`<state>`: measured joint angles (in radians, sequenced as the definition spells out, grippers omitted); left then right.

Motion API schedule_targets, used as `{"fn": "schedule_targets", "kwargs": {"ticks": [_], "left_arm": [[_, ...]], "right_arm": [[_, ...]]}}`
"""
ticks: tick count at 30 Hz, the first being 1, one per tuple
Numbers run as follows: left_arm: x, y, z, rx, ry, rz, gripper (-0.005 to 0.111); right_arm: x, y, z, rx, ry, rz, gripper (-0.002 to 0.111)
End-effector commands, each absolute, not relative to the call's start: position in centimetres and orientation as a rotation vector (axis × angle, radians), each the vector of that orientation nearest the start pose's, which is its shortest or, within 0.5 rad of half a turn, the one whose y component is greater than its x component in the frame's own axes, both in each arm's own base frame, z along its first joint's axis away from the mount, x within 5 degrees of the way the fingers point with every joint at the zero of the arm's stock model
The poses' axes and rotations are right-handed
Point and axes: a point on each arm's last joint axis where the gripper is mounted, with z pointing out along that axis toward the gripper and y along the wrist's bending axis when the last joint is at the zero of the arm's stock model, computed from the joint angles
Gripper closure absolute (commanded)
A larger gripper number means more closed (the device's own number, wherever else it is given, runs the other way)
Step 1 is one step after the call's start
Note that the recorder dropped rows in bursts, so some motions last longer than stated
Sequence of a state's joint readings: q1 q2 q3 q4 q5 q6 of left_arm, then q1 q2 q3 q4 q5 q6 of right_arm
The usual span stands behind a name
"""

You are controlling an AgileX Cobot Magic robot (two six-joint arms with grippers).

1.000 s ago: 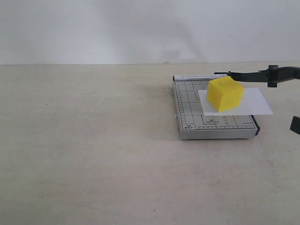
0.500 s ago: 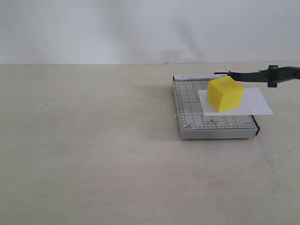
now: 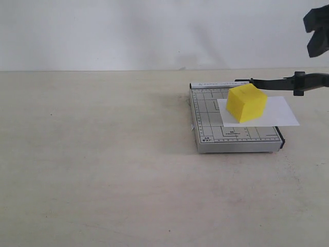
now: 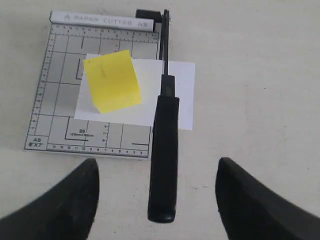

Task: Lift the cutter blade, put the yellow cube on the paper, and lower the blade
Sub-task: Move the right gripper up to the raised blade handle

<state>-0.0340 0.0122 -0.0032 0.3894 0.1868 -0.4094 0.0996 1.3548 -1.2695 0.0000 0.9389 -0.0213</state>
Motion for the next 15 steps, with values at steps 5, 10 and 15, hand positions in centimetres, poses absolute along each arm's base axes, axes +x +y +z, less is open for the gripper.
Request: {"fn": "schedule_targets", "kwargs": {"ticks": [5,10,15], "left_arm": [[5.7,0.4,19.8,-0.062,1.656,-0.003,0.102],[5.7,0.4,19.8,-0.062,1.656,-0.003,0.102],[5.7,0.4,19.8,-0.062,1.656,-0.003,0.102]], "right_arm": [[30.3,2.7,32.5,-0.113,2.642,-0.003,0.051],[30.1,2.7,32.4,-0.113,2.661,-0.005,0.088],[30.1,2.7,32.3,-0.104,2.669,-0.003,0.093]]}}
